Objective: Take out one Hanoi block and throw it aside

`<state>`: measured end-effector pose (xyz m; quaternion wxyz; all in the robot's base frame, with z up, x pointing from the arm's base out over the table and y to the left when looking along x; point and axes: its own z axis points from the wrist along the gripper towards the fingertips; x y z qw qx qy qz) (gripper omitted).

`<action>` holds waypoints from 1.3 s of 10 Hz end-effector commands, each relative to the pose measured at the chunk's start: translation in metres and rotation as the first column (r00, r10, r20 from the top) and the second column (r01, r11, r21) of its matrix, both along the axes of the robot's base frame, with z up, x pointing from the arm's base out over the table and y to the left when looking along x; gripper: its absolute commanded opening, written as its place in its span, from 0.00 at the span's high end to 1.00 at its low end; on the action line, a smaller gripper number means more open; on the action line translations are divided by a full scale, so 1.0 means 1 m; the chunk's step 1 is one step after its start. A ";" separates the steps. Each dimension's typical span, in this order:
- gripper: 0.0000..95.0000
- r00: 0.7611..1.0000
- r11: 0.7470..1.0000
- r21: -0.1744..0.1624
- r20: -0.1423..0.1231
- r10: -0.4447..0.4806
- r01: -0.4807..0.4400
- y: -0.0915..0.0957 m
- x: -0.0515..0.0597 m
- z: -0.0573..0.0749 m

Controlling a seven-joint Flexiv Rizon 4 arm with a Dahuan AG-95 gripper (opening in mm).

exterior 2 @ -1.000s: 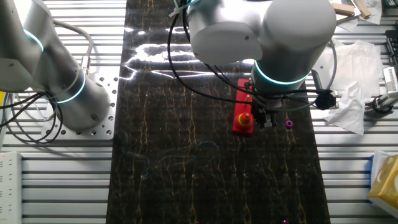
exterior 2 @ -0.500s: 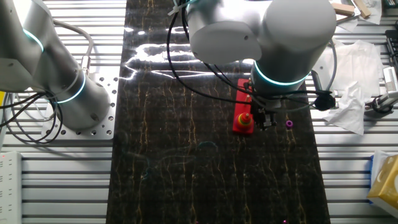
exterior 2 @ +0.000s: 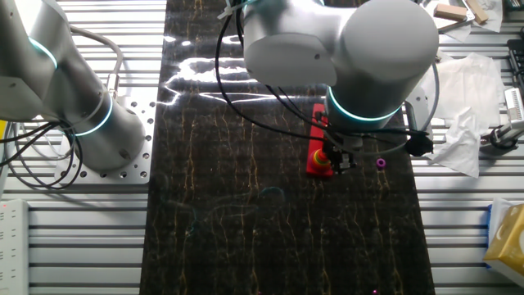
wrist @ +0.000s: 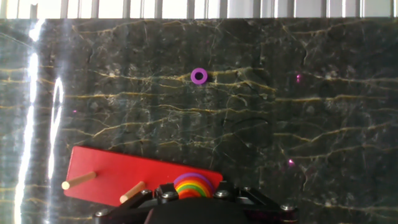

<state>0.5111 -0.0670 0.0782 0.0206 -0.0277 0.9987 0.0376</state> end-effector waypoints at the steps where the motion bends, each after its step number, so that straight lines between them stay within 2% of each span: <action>1: 0.60 1.000 1.000 -0.002 -0.023 -0.006 0.006 0.000 -0.002 0.000; 3: 0.60 0.999 1.000 -0.008 -0.043 -0.016 0.015 0.001 -0.003 -0.001; 5: 0.60 0.999 1.000 -0.011 -0.046 -0.021 0.020 0.002 -0.004 -0.002; 8: 0.60 0.997 0.999 -0.032 -0.071 -0.033 0.031 0.005 -0.009 -0.005; 13: 0.60 0.995 0.998 -0.037 -0.088 -0.048 0.045 0.007 -0.015 -0.007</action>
